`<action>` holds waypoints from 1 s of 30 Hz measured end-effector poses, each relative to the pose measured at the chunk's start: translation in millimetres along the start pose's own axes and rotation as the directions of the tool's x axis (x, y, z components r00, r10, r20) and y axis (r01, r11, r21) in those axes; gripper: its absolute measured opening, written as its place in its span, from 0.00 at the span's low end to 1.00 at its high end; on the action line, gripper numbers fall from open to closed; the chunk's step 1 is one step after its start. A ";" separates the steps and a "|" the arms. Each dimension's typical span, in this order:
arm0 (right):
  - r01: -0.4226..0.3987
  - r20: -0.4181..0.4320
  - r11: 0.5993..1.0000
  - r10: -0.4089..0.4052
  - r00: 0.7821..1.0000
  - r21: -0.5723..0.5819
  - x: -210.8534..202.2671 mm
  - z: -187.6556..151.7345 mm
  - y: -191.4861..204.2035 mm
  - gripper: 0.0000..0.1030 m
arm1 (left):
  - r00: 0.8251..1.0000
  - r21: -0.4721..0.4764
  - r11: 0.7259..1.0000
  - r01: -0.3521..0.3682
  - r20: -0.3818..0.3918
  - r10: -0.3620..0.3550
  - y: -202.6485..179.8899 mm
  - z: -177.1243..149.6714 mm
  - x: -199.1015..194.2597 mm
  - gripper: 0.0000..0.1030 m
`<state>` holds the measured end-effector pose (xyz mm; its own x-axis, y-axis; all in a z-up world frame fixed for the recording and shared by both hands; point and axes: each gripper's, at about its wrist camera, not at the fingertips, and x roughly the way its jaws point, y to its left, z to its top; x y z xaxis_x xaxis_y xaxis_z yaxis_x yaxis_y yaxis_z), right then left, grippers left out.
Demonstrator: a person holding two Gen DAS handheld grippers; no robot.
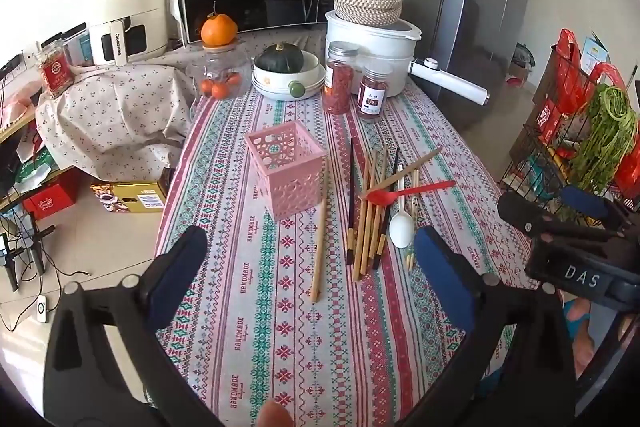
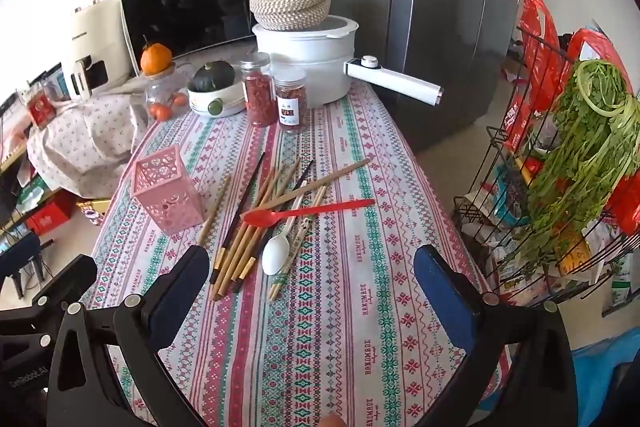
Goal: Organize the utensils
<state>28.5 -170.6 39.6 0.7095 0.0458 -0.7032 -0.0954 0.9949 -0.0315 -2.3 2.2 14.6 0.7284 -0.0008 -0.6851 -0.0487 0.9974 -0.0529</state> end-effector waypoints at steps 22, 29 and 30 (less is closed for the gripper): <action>0.002 0.004 1.000 -0.002 1.000 0.004 1.3 -2.8 2.3 1.00 | 1.000 -0.019 1.000 0.009 -0.017 -0.009 9.4 -0.5 3.5 1.00; 0.002 0.004 1.000 -0.003 1.000 0.004 0.6 -2.8 2.5 1.00 | 1.000 -0.032 0.999 0.014 -0.025 -0.015 11.0 -1.9 3.6 1.00; 0.002 0.004 1.000 -0.002 1.000 0.005 0.8 -2.9 2.4 1.00 | 1.000 -0.031 0.999 0.014 -0.026 -0.015 11.1 -1.7 3.8 1.00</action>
<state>26.8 -168.4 36.9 0.7125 0.0440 -0.7003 -0.0907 0.9954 -0.0298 -1.3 13.1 10.2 0.7111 -0.0171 -0.7029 -0.0596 0.9946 -0.0845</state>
